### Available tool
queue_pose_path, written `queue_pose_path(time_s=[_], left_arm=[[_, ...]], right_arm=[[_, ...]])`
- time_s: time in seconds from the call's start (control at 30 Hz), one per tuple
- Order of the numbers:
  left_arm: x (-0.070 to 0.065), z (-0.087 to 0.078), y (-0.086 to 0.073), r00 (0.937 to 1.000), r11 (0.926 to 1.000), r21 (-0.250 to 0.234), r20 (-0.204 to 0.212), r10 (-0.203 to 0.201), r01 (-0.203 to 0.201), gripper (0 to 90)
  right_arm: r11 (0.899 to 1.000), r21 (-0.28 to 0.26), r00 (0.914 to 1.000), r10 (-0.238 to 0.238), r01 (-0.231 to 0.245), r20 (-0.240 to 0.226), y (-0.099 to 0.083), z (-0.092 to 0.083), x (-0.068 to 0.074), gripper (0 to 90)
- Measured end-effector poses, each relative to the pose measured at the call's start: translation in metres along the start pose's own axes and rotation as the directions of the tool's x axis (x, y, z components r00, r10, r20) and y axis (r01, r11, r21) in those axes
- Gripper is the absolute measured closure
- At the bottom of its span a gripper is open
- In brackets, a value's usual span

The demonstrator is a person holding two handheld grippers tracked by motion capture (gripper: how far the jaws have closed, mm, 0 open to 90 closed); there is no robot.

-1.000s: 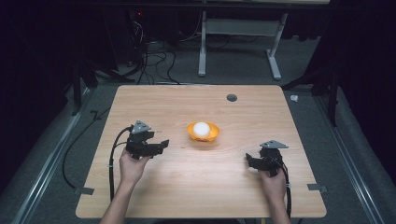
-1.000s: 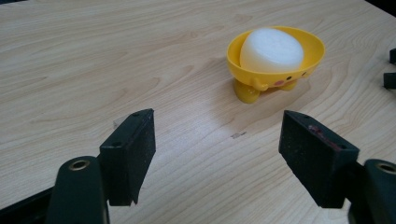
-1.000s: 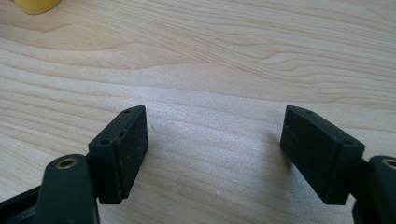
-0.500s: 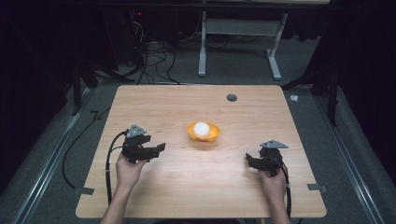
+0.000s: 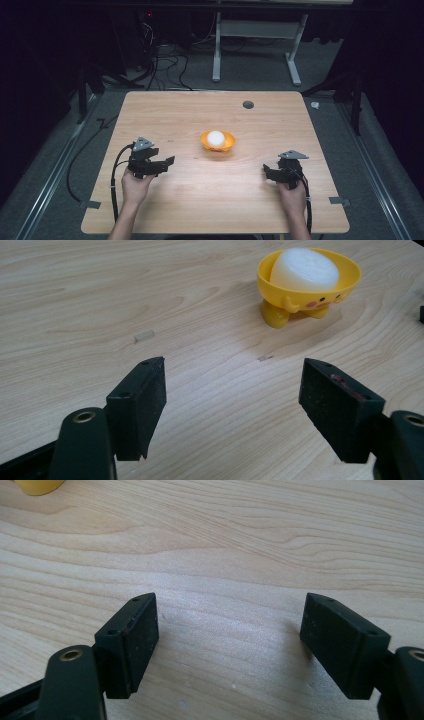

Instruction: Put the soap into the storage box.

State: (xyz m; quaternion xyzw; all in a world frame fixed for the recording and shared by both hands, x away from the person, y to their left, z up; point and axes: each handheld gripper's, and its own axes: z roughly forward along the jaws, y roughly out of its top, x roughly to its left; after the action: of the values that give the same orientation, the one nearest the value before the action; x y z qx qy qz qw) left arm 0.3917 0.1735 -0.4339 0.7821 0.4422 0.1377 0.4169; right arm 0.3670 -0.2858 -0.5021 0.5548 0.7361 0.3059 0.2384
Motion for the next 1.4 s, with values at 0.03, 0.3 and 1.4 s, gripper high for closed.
queue_pose_path(time_s=[0.03,0.3,1.4], left_arm=[[0.0,0.0,-0.002,1.0,1.0,0.002,0.001,-0.004,0.004,27.6],[0.001,-0.001,-0.009,0.9999,0.9999,0.006,0.001,-0.015,0.015,27.5],[-0.01,0.005,-0.036,0.9995,0.9986,0.042,0.003,-0.033,0.032,27.1]], right_arm=[[1.0,0.0,1.0,0.0,0.0,0.0,0.0,0.0,0.0,24.3],[1.0,0.0,1.0,0.0,0.0,0.0,0.0,0.0,0.0,24.3],[1.0,0.0,1.0,0.0,0.0,0.0,0.0,0.0,0.0,24.2]])
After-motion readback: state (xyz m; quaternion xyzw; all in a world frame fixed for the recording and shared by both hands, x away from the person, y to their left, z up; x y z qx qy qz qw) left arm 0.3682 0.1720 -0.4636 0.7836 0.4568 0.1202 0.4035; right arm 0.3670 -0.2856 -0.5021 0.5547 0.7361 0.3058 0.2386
